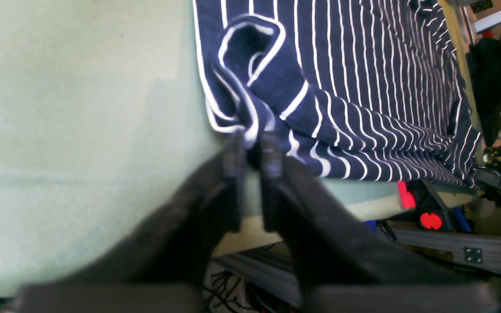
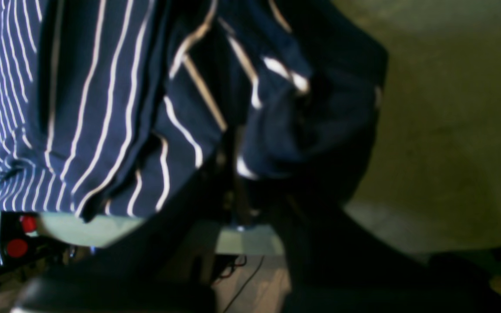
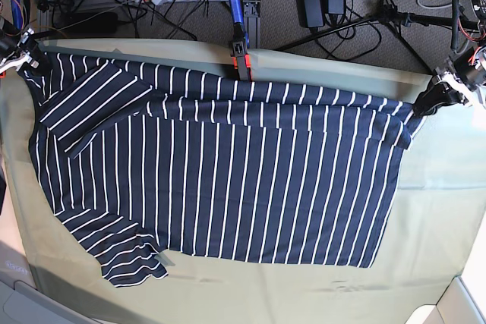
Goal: Fold the T-shirt properly
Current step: 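Drag the shirt with both grippers toward the clamp, flattening it, then open both grippers and release the shirt edges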
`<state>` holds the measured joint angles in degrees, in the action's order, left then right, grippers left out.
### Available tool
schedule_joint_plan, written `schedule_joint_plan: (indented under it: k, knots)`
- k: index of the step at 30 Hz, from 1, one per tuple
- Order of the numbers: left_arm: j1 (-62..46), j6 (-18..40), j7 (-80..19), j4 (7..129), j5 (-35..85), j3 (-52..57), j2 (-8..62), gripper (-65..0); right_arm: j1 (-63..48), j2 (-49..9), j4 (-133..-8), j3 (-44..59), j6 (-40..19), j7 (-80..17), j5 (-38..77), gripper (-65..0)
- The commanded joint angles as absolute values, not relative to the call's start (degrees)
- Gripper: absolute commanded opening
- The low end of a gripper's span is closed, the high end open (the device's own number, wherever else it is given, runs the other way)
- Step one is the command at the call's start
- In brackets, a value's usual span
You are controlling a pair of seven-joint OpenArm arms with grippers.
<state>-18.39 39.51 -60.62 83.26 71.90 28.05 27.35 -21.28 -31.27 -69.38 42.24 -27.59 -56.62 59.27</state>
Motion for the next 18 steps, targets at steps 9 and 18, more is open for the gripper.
schedule_joint_plan:
  k: [9,18]
  knots:
    - [-18.1,40.0,-61.2,85.8,76.5,28.6,28.6,-41.1,-21.3,-32.7,-72.5,43.6,-30.5,-55.9,54.8,-29.3]
    - [-18.1,40.0,-58.8,96.8,73.3,28.6,29.1,-41.1,-21.2,-32.9,-84.6,50.1,-30.4,-55.7,53.0,-29.4]
